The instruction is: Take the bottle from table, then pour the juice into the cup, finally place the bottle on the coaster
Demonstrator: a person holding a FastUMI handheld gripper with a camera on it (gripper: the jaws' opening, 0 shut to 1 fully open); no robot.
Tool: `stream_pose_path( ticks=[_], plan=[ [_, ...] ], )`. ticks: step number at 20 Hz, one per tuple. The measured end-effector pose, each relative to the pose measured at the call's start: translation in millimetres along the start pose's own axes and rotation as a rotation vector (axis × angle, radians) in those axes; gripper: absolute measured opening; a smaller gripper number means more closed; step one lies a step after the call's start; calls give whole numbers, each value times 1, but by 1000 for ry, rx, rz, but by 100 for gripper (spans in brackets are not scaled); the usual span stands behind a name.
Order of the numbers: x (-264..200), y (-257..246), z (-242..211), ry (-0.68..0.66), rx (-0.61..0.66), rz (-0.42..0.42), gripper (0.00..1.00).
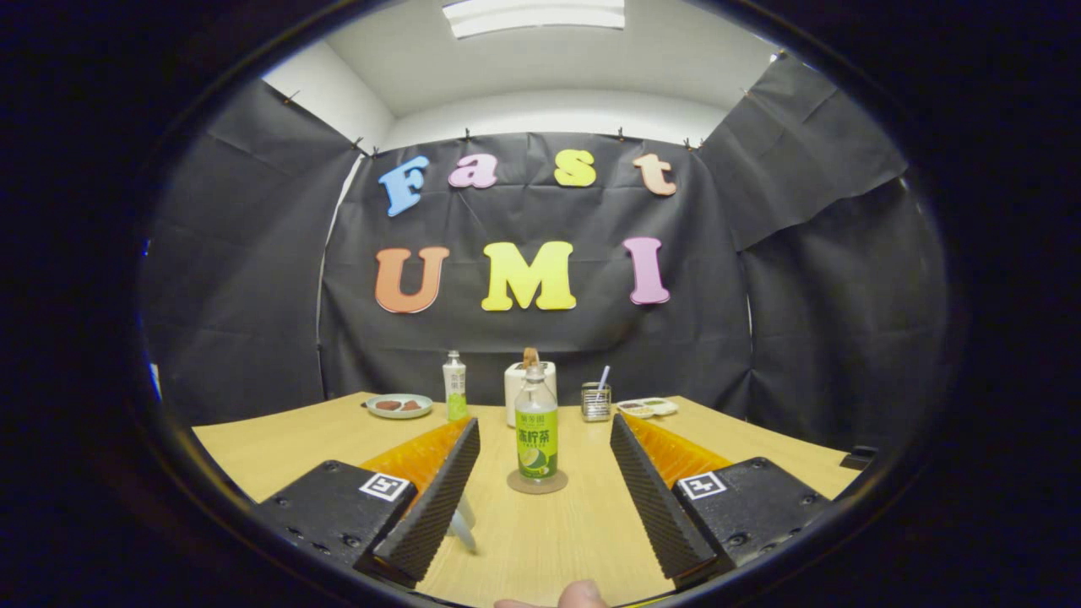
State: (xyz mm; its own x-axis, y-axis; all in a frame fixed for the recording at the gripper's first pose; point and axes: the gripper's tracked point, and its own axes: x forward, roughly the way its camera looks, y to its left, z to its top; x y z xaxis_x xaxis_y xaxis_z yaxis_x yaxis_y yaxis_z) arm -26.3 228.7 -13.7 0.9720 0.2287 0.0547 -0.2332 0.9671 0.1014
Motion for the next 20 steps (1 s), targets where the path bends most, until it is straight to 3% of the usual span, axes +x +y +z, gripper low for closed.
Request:
stream_pose_path(
  ticks=[20],
  plan=[
    [3,21,2,-16,-38,29,100]
  ],
)
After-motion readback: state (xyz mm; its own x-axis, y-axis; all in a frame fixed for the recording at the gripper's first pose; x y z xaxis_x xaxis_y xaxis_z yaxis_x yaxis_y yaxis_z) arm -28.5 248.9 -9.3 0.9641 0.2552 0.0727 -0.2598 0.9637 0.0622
